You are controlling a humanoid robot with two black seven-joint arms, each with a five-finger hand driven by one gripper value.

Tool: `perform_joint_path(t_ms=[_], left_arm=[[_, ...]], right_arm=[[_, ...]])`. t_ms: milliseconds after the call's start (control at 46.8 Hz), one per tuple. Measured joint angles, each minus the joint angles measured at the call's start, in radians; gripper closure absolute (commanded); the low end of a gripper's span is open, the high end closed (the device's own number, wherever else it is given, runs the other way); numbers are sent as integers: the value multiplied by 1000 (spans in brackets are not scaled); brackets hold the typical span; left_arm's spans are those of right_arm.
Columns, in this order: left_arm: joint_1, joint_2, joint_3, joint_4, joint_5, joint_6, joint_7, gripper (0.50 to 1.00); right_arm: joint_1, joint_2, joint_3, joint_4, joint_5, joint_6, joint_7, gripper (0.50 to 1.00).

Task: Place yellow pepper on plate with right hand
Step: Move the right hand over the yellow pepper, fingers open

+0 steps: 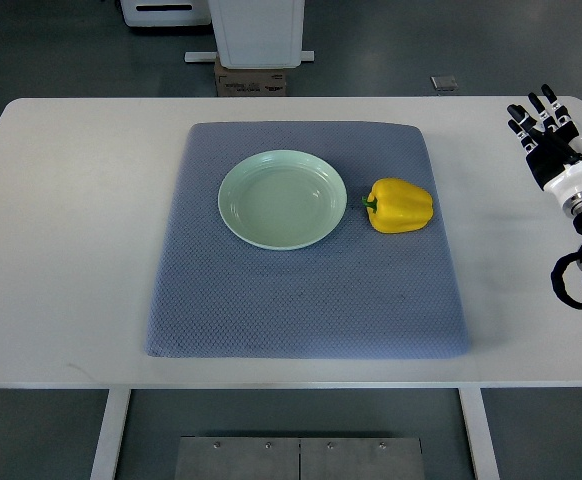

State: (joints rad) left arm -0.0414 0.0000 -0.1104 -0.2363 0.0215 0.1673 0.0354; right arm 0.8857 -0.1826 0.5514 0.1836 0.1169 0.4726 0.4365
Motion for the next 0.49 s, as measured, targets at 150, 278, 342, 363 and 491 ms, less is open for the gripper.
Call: perform_joint_path(t_ms=[150,278,342,363,491], left_arm=[[0,0,0,0,0,0,0,500],[0,0,0,0,0,0,0,500],[0,0,0,0,0,0,0,500],[0,0,0,0,0,0,0,500],[0,0,0,0,0,0,0,500]], right_arm=[[41,1,-111,6,-7,2,45,500],[83,0,-236,60,-23,2,83,500],[93,-3,-268,85,-29,2,90,500],[94,-5,-273,91,-34,2,91,500],[115,-16,-283,147,-92,1,94,500]])
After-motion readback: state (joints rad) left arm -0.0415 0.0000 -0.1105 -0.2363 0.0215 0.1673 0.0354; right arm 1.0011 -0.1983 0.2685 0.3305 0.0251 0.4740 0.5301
